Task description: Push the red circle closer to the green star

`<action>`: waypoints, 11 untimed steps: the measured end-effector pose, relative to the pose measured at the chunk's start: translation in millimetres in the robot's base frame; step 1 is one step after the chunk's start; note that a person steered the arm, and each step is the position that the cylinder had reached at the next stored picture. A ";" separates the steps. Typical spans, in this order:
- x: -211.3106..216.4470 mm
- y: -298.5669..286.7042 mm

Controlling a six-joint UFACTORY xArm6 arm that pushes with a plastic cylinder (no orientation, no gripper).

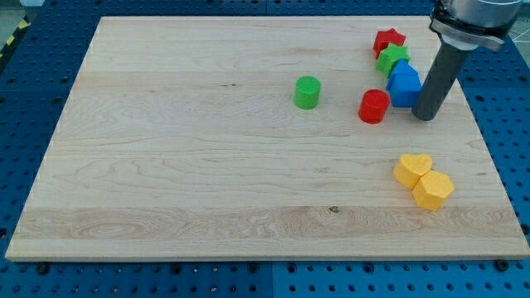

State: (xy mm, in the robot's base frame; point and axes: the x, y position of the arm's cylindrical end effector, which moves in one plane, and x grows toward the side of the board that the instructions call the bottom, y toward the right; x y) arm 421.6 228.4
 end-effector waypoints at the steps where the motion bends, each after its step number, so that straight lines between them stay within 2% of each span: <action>1: 5.0 1.7; 4: 41.9 -33.5; 6: 37.6 -74.2; 11: -87.4 -88.6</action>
